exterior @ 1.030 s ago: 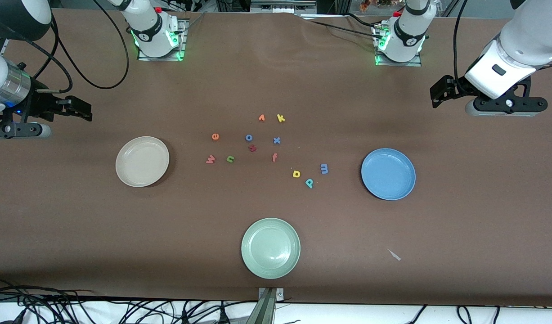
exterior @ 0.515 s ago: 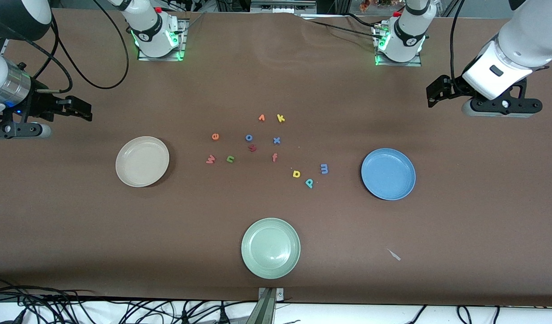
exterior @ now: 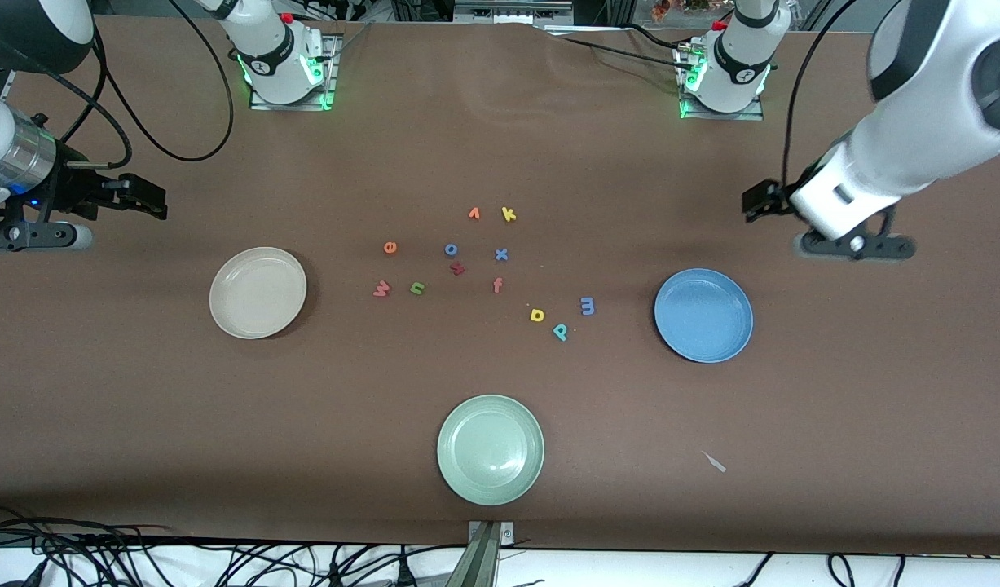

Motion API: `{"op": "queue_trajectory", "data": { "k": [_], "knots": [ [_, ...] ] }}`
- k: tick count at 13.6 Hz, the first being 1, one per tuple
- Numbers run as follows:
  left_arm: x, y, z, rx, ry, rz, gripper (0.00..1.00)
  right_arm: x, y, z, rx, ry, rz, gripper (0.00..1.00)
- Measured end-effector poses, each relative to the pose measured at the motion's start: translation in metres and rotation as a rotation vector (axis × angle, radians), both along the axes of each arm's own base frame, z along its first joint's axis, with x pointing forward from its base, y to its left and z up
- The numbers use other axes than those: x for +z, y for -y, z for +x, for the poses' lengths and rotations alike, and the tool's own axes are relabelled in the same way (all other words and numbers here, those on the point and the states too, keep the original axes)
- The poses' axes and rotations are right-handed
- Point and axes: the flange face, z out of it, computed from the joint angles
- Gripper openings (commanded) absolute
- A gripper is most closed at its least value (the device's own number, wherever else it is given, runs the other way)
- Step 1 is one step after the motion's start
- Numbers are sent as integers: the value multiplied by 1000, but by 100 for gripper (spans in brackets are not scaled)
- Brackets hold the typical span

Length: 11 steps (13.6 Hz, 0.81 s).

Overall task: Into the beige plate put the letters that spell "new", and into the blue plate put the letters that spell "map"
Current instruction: 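Reach the left gripper to the blue m while the right gripper reaches letters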

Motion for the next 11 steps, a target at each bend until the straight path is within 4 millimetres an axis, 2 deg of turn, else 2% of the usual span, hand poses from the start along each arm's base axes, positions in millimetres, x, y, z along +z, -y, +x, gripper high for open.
{"op": "queue_trajectory", "data": {
  "k": [3, 6, 11],
  "knots": [
    [-67, 57, 23, -52, -31, -17, 100, 0, 0, 0, 0, 0, 0, 100],
    [-120, 85, 43, -14, -26, -29, 100, 0, 0, 0, 0, 0, 0, 100],
    [-170, 163, 38, 119, 33, -33, 100, -4, -5, 1, 9, -7, 0, 100]
  ]
}}
